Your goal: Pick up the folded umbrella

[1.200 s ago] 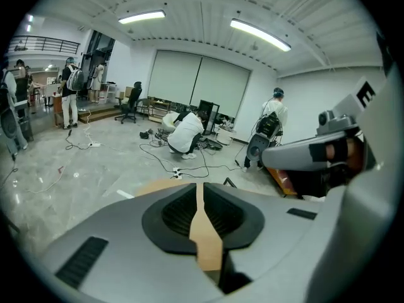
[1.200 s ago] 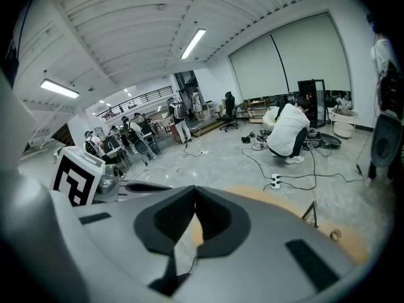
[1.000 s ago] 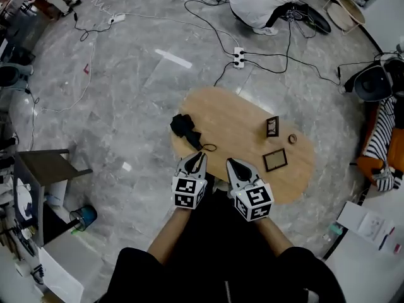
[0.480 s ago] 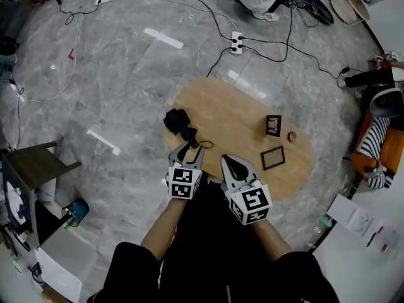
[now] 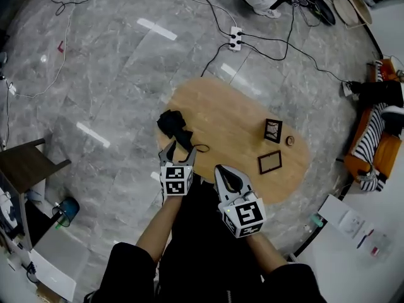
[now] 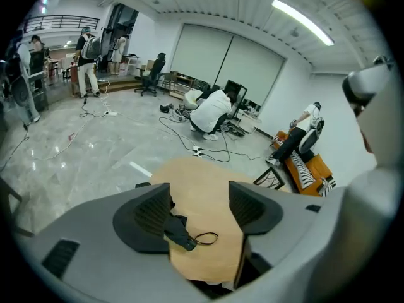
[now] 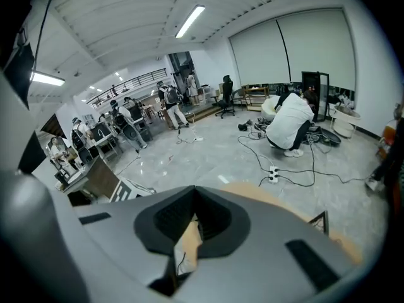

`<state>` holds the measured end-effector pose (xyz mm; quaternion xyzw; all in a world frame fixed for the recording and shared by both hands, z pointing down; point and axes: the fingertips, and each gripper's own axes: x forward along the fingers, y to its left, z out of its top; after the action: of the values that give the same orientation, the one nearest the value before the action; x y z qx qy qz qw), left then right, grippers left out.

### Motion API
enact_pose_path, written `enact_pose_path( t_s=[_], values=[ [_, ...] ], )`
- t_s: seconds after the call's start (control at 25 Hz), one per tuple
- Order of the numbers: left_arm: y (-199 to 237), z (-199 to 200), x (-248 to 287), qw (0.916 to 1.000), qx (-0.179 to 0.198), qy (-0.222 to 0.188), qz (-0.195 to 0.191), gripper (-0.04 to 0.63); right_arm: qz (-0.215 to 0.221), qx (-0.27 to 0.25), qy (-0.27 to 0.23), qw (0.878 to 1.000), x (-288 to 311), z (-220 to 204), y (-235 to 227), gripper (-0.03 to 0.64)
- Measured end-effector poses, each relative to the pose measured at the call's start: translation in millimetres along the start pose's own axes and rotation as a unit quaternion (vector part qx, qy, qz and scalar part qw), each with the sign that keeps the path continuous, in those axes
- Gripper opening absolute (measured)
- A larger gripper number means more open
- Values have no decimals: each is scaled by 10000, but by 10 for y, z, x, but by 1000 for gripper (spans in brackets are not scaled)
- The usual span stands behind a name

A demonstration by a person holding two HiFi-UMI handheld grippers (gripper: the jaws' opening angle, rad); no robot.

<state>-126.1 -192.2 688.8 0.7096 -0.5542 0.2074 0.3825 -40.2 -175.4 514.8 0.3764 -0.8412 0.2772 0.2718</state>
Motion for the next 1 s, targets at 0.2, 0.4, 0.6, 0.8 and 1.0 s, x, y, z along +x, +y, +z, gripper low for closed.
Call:
enact_pose_path(
  t_s=[0.2, 0.4, 0.6, 0.8, 1.0],
  values=[
    [202, -190, 185, 9988, -417, 199, 187, 295, -23, -31, 81, 10000, 95, -5, 5, 11],
    [353, -364, 291, 9951, -875, 361, 301, 296, -23, -4, 162, 9999, 181, -40, 9, 11],
    [509, -559, 483, 9878, -1381, 535, 476, 301, -46, 10, 262, 9996, 259, -107, -26, 11],
    [707, -742, 640, 9715, -2169, 626, 724, 307, -89, 21, 304, 9995, 277, -177, -73, 11],
    [849, -849, 780, 9588, -2598, 637, 953, 307, -163, 160, 373, 9990, 288, -248, -117, 11]
  ],
)
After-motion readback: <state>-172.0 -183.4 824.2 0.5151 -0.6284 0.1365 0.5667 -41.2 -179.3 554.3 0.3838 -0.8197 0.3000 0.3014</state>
